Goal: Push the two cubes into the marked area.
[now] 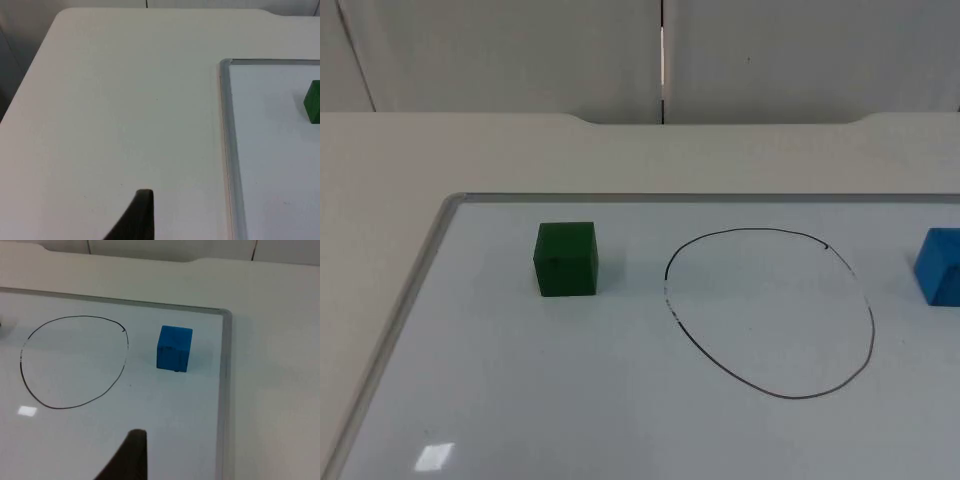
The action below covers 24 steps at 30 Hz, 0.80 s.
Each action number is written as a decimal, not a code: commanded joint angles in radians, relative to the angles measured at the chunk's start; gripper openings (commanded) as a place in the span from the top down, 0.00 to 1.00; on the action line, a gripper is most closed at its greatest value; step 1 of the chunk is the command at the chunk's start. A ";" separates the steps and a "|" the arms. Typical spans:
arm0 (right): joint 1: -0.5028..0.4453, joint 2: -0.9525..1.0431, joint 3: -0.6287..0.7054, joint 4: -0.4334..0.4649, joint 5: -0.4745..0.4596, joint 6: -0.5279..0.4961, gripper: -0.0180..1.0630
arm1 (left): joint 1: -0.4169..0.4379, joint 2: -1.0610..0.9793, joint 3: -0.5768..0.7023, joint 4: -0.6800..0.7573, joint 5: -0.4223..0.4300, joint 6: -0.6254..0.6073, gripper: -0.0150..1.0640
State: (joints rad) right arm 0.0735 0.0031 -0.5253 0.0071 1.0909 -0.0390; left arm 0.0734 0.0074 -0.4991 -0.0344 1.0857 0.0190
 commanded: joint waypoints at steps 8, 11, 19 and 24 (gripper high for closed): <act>-0.008 -0.003 0.010 0.003 -0.012 0.002 0.01 | -0.003 0.147 0.001 -0.010 -0.015 -0.009 0.01; -0.008 -0.003 0.010 0.003 -0.012 0.002 0.01 | -0.003 0.192 -0.008 -0.010 -0.025 -0.009 0.01; -0.008 -0.003 0.010 0.001 -0.012 0.002 0.01 | -0.003 0.246 -0.013 -0.017 -0.043 -0.009 0.01; -0.008 -0.003 0.010 0.001 -0.012 0.002 0.01 | -0.003 0.272 -0.017 -0.031 -0.051 -0.006 0.01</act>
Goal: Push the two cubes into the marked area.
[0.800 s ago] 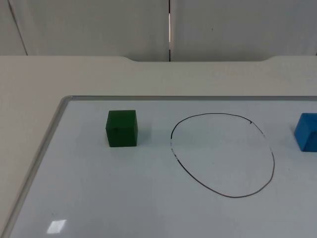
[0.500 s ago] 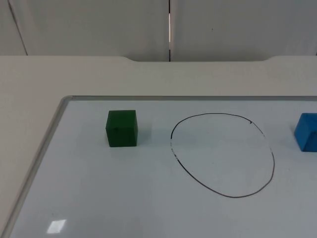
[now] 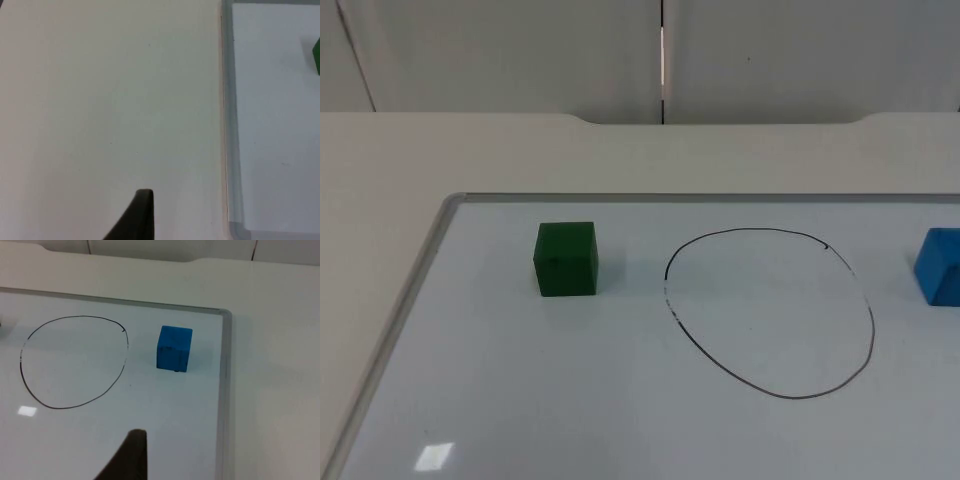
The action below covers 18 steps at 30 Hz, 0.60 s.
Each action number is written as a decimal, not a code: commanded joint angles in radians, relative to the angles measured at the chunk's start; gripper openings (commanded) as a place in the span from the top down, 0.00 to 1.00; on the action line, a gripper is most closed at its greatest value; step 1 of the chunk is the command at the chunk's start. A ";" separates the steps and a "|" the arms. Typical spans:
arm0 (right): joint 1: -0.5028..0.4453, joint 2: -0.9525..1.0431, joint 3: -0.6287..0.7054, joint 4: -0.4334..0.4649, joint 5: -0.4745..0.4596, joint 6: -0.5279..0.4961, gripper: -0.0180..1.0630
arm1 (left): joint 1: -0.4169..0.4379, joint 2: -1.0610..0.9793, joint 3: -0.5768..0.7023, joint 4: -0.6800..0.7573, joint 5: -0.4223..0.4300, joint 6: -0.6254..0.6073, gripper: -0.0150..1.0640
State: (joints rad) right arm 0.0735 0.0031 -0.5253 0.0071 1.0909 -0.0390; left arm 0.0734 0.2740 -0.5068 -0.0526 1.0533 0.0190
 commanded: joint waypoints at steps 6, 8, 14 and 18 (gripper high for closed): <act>-0.008 -0.003 0.010 0.001 -0.012 0.002 0.01 | -0.003 0.076 -0.016 -0.162 -0.118 0.076 0.01; -0.008 -0.003 0.010 0.001 -0.012 0.002 0.01 | -0.003 0.095 -0.016 -0.216 -0.139 0.114 0.01; -0.008 -0.003 0.010 0.001 -0.012 0.002 0.01 | -0.003 0.195 -0.016 -0.452 -0.179 0.295 0.01; -0.008 -0.003 0.010 0.003 -0.012 0.002 0.01 | -0.003 0.265 -0.016 -0.609 -0.206 0.430 0.05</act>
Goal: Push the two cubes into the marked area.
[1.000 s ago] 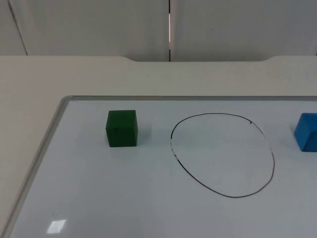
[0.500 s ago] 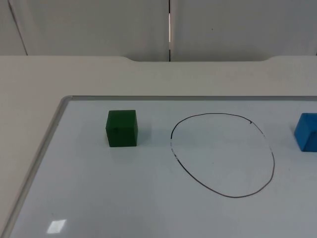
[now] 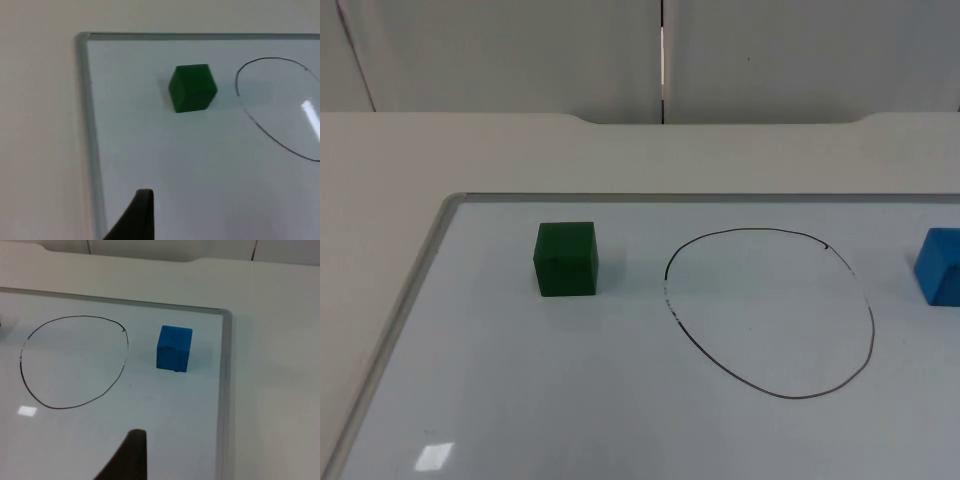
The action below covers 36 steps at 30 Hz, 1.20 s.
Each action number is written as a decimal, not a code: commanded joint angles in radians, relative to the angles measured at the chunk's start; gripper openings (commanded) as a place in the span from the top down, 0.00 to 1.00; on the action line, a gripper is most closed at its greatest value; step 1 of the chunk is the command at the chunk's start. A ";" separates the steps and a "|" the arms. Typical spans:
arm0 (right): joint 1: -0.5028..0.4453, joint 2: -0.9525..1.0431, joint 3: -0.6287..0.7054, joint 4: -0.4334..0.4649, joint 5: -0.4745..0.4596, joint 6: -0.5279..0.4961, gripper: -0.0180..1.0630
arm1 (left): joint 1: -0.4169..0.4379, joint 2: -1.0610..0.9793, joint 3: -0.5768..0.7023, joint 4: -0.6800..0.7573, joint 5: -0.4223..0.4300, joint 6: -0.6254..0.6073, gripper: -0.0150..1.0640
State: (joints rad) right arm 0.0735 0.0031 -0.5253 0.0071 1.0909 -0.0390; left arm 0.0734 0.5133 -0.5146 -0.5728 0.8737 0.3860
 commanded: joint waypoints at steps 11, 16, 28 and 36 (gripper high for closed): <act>-0.008 -0.003 0.010 0.003 -0.012 0.002 0.01 | -0.003 0.156 -0.008 -0.338 -0.115 0.311 0.06; -0.008 -0.003 0.010 0.003 -0.012 0.002 0.01 | -0.003 0.211 -0.010 -0.401 -0.106 0.362 0.07; -0.008 -0.003 0.010 0.005 -0.012 0.002 0.01 | -0.003 0.352 -0.024 -0.560 -0.097 0.511 0.09; -0.008 -0.003 0.010 0.005 -0.012 0.002 0.01 | -0.003 0.426 -0.086 -0.589 -0.095 0.533 0.14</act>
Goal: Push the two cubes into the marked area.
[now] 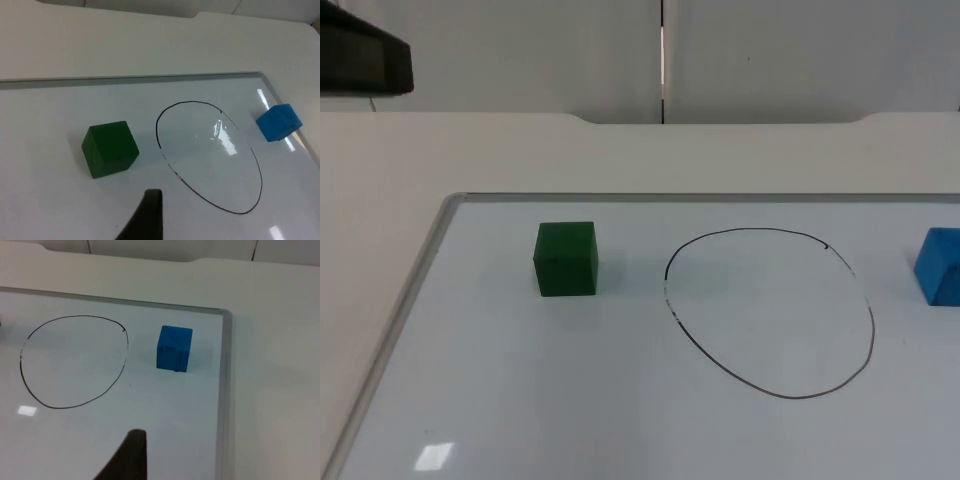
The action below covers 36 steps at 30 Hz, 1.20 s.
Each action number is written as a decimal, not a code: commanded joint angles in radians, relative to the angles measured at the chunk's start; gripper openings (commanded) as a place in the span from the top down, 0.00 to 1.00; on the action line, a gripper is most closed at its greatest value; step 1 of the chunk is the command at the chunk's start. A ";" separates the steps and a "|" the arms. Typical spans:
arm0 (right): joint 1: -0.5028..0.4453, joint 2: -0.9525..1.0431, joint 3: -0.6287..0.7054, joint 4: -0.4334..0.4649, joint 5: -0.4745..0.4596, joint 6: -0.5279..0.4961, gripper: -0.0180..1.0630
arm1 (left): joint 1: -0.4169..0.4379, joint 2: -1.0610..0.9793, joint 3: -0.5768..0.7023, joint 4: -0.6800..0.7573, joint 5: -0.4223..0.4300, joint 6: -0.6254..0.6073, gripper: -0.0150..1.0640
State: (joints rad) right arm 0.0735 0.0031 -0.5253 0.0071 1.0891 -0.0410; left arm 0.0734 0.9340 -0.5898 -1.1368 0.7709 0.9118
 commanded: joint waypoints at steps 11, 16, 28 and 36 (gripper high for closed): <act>-0.008 -0.003 0.010 0.005 -0.010 0.004 0.01 | -0.133 0.163 -0.063 -0.167 -0.042 0.150 0.72; -0.008 -0.003 0.010 0.005 -0.010 0.004 0.01 | -0.243 0.241 -0.063 -0.189 -0.219 0.188 0.99; -0.008 -0.003 0.010 0.003 -0.010 0.004 0.01 | -0.303 0.473 -0.078 -0.186 -0.545 0.190 0.99; -0.008 -0.003 0.010 0.003 -0.010 0.004 0.01 | -0.303 0.617 -0.163 -0.186 -0.542 0.192 0.99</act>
State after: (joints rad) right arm 0.0735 0.0031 -0.5253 0.0071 1.0891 -0.0393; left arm -0.2214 1.5412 -0.7418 -1.3077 0.2330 1.1007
